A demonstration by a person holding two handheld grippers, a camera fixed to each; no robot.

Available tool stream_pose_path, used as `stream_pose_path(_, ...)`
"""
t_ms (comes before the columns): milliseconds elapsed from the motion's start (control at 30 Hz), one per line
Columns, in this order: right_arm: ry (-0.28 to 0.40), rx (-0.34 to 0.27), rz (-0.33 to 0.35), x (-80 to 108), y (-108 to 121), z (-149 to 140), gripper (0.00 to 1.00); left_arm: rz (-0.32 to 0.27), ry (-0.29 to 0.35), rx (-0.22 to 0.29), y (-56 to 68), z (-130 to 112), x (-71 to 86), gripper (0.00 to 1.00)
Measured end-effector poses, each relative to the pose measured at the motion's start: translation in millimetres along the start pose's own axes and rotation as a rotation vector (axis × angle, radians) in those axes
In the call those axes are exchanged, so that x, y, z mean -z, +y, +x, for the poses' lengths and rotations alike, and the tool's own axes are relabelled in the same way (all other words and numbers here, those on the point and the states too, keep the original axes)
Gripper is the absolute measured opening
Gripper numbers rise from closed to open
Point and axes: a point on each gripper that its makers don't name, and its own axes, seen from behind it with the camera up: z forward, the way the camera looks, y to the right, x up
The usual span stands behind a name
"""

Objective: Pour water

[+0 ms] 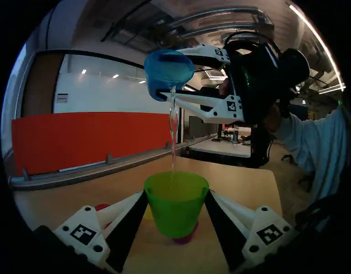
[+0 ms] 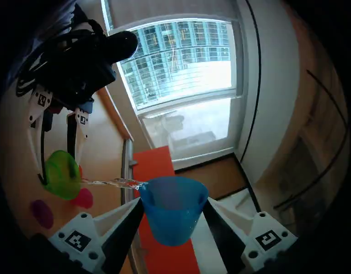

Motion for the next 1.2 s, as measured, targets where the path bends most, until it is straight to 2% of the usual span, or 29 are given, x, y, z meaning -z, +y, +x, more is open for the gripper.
stream_pose_path(1200,0.004,0.188,-0.045,-5.3,21,10,0.89,0.001,0.001,0.003,0.5,0,-0.5,0.85)
